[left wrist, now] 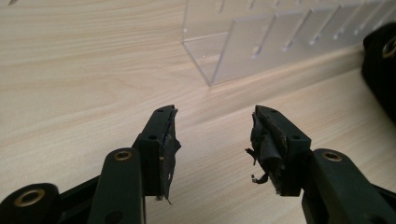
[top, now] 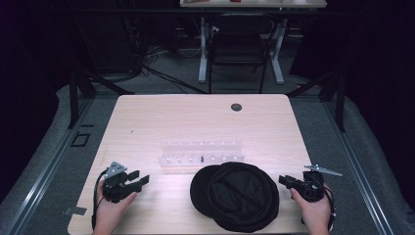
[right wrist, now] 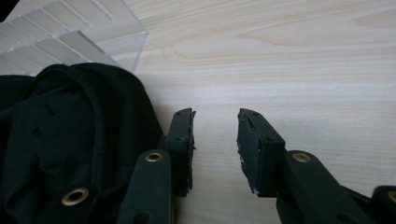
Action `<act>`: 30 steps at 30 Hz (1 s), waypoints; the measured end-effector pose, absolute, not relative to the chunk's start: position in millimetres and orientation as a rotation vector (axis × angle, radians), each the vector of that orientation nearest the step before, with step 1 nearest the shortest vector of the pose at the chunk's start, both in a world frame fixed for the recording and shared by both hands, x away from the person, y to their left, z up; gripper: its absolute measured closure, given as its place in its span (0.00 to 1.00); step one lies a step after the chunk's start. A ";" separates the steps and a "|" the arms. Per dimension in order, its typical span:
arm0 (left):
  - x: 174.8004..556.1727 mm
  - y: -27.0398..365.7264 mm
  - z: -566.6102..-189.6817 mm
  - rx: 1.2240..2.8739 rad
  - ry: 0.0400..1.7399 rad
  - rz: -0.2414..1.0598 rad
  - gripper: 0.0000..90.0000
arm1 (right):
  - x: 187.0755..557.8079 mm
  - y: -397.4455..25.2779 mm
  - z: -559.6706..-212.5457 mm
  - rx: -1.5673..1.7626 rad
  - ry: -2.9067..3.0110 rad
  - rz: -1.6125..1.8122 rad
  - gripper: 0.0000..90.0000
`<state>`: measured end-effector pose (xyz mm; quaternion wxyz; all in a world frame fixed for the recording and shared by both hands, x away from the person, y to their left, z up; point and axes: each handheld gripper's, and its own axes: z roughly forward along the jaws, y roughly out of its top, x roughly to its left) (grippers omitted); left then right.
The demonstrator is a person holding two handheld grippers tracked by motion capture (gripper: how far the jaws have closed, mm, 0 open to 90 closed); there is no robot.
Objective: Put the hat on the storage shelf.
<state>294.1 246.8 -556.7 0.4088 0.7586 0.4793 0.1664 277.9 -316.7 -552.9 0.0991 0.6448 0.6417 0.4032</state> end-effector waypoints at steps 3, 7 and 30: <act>294.7 237.4 -558.2 1.957 1.173 0.435 0.56 | 277.7 -314.2 -553.0 1.912 1.914 1.185 0.72; 293.2 232.4 -558.0 1.980 1.155 0.424 0.57 | 276.4 -312.9 -552.6 1.932 1.924 1.187 0.71; 286.7 230.8 -554.3 1.956 1.144 0.421 0.58 | 246.7 -289.4 -540.9 2.059 2.081 1.107 0.89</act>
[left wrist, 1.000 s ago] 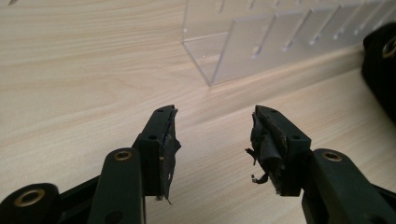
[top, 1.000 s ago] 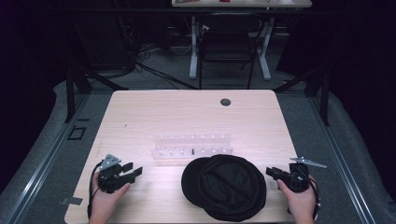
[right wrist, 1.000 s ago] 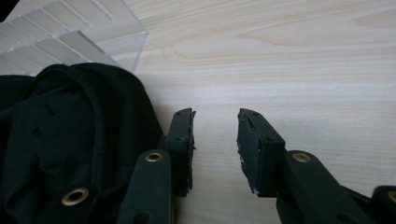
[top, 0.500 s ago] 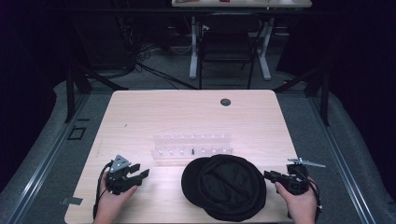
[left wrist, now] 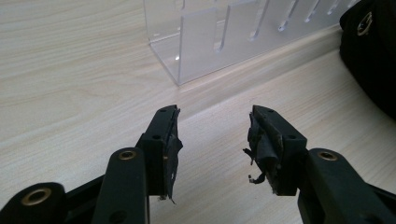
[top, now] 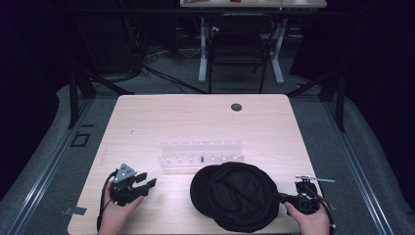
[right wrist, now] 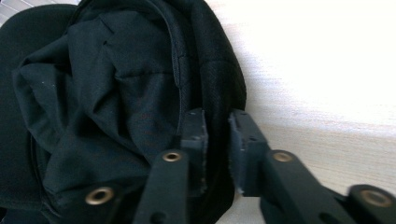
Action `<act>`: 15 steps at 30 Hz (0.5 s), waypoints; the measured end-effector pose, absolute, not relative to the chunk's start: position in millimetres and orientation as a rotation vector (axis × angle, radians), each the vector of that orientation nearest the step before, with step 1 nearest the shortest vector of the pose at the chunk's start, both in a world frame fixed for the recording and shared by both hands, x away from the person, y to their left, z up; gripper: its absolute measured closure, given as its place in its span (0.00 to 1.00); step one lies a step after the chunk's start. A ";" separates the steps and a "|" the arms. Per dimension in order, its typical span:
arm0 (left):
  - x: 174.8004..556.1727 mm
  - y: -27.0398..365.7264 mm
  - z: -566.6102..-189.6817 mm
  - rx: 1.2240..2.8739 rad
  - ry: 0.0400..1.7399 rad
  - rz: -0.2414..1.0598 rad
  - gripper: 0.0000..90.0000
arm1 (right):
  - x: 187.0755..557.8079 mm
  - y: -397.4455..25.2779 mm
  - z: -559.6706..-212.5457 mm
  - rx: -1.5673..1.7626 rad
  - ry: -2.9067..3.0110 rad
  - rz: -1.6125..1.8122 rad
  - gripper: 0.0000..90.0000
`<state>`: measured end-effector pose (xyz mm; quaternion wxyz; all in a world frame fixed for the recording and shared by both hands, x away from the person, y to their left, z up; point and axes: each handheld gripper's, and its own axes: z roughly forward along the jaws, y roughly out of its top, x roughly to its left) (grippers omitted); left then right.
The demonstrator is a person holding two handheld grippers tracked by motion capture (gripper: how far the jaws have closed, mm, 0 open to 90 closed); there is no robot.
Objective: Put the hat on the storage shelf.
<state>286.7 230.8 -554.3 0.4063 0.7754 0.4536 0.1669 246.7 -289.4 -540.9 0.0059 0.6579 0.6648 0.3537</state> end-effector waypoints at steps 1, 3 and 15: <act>286.8 230.6 -554.7 1.960 1.146 0.419 0.58 | 247.7 -290.1 -541.1 2.062 2.087 1.100 0.92; 286.8 230.4 -555.1 1.958 1.147 0.419 0.58 | 248.6 -290.1 -541.2 2.073 2.089 1.110 0.94; 285.6 230.7 -555.1 1.965 1.135 0.436 0.59 | 265.0 -309.0 -529.7 2.078 2.090 1.046 0.98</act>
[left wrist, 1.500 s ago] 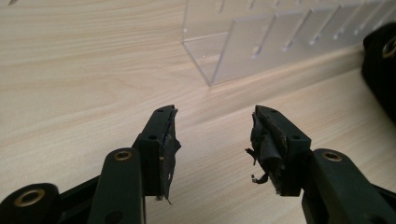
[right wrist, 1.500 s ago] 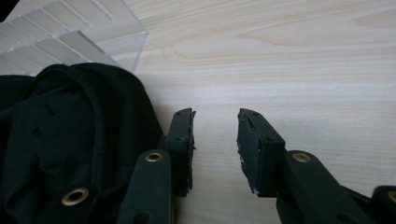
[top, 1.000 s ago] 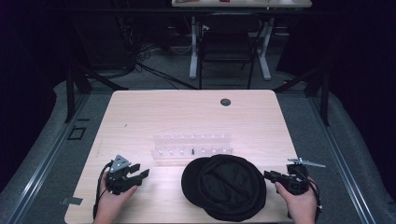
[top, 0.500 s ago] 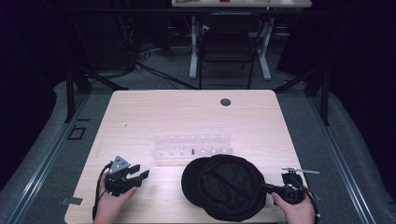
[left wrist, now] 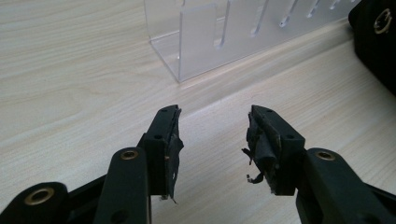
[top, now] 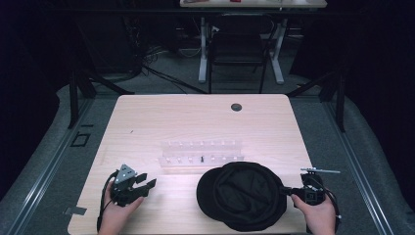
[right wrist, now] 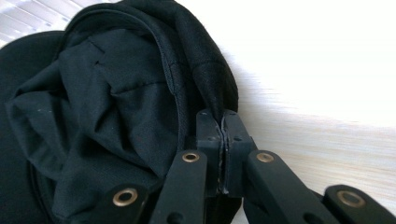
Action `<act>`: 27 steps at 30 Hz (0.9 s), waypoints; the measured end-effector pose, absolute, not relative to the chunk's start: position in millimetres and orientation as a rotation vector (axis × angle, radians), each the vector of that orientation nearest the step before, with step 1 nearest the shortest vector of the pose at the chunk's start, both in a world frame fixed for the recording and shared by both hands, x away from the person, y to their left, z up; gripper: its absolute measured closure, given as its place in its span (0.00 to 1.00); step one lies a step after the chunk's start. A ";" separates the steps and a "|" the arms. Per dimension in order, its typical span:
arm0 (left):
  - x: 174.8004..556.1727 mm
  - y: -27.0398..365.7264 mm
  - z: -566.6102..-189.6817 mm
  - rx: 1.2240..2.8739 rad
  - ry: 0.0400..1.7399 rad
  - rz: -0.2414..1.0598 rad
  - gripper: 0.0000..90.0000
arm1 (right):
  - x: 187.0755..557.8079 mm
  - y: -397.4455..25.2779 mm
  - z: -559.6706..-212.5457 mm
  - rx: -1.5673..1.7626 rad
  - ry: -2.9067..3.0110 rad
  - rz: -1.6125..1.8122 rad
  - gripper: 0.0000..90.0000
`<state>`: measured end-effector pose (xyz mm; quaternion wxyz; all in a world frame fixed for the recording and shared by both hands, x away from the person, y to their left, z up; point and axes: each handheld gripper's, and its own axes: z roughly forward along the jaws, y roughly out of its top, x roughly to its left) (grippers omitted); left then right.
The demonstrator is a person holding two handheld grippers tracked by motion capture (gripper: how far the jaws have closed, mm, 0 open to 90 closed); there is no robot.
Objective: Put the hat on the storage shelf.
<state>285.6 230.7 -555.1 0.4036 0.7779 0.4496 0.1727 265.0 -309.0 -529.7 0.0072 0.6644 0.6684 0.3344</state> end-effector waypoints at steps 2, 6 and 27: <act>285.7 231.3 -555.2 1.966 1.134 0.435 0.59 | 265.8 -310.8 -528.0 2.076 2.094 1.005 0.98; 285.3 232.2 -554.7 1.961 1.140 0.434 0.60 | 266.6 -315.7 -525.9 2.075 2.121 0.944 0.98; 284.0 230.0 -555.4 1.965 1.142 0.444 0.60 | 300.0 -310.5 -508.5 2.152 2.381 0.591 0.92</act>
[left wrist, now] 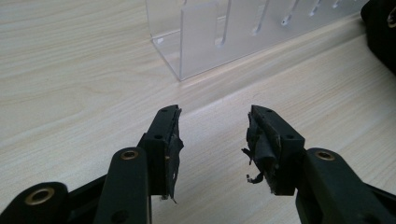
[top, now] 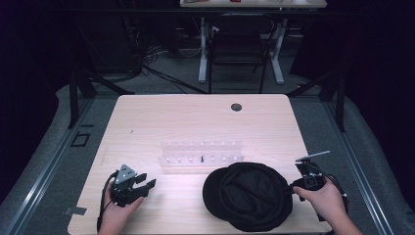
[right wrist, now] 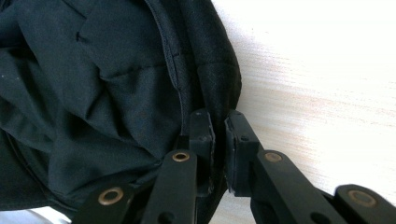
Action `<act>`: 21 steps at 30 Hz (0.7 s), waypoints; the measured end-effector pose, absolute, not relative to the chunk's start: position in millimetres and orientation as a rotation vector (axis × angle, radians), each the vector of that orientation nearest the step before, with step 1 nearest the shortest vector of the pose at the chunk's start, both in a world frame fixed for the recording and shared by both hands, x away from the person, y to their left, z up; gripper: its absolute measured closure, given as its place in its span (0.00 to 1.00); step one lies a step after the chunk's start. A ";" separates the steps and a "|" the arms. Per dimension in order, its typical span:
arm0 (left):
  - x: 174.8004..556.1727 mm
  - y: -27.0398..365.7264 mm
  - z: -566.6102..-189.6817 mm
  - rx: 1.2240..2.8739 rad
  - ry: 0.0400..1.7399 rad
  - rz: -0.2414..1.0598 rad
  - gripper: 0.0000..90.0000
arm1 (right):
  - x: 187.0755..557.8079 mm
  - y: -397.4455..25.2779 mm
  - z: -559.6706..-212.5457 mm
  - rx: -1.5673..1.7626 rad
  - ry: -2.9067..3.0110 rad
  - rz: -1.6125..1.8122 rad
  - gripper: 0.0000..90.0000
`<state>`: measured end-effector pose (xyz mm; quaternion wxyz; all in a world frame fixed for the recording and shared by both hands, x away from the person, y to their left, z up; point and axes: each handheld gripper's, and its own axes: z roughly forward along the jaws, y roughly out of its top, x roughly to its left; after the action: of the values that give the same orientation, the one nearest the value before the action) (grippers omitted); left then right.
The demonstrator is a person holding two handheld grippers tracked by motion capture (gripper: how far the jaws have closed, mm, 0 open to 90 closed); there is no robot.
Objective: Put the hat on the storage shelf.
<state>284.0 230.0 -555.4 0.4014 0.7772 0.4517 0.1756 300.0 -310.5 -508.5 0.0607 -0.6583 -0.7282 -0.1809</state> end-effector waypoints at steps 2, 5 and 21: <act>284.0 229.9 -555.5 1.966 1.142 0.444 0.60 | 301.7 -311.0 -508.5 -1.992 -2.190 -0.534 0.92; 284.0 229.6 -555.6 1.971 1.139 0.445 0.60 | 303.4 -311.4 -509.6 -1.997 -2.168 -0.536 0.91; 283.6 228.0 -556.3 1.981 1.140 0.442 0.59 | 315.3 -312.7 -520.5 -2.044 -2.056 -0.403 0.88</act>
<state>283.6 228.0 -556.3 0.3956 0.7815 0.4498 0.1744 315.3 -312.7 -520.5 0.1073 -0.6942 -0.6984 -0.1369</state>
